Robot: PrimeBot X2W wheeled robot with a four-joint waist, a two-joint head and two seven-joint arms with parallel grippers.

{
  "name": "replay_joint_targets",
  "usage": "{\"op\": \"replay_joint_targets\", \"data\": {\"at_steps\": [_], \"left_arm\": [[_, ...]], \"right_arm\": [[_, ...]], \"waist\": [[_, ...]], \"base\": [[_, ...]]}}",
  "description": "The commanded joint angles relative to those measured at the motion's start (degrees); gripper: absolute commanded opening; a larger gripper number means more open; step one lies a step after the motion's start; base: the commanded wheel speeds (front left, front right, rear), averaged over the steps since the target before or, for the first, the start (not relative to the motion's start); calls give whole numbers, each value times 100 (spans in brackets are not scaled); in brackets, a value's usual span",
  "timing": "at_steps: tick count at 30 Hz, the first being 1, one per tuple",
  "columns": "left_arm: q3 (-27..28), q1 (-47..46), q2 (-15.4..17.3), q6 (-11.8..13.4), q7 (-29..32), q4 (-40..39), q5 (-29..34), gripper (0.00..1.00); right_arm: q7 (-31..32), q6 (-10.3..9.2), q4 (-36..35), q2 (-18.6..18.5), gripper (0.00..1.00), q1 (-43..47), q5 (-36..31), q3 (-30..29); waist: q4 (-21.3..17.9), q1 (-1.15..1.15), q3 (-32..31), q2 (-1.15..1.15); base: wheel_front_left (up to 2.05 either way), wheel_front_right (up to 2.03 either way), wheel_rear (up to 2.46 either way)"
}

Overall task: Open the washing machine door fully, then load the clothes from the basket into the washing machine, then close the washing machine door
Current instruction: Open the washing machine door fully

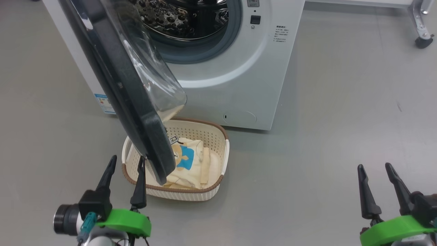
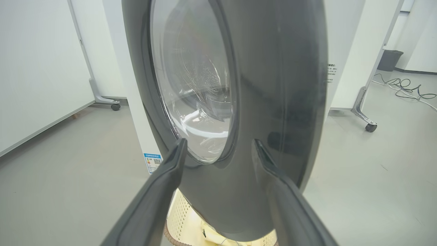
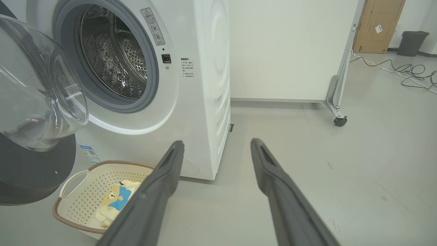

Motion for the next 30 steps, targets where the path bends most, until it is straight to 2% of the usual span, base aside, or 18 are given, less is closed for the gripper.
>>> {"op": "replay_joint_targets", "data": {"at_steps": [1,2,3,4,10,17,21,24,30], "left_arm": [[260,-195,79,3,-39,-155,80,84],[278,-204,78,17,-39,-148,78,47],[291,-210,78,27,-39,-135,78,20],[304,-216,82,38,-39,-121,79,0],[451,-272,142,147,-39,-154,82,0],[792,-528,416,343,-39,-462,95,0],[841,-734,556,355,18,-943,122,0],[733,-942,611,360,297,-1669,214,0],[190,-1248,434,187,783,-2751,288,0]], "right_arm": [[-17,1,-221,-87,100,-119,9,136],[-18,1,-226,-87,100,-122,14,139],[-19,1,-228,-87,100,-126,20,142],[-21,1,-229,-87,100,-131,22,143],[-29,1,-208,-87,100,-139,37,130],[-22,1,-177,-86,100,-109,88,111],[-26,1,-154,-86,100,-71,123,75],[-13,1,-133,-86,100,-29,128,62],[25,1,-137,-86,100,-17,128,56]], "waist": [[4,0,14,0],[4,0,19,0],[3,0,24,0],[3,0,25,0],[10,0,15,0],[41,0,-44,0],[48,0,-100,0],[31,0,-140,0],[-6,0,-169,0]], "base": [[0,0,0],[0,0,0],[0,0,0],[0,0,0],[0,0,0],[0,0,0],[0,0,0],[0,0,0],[0,0,0]]}}
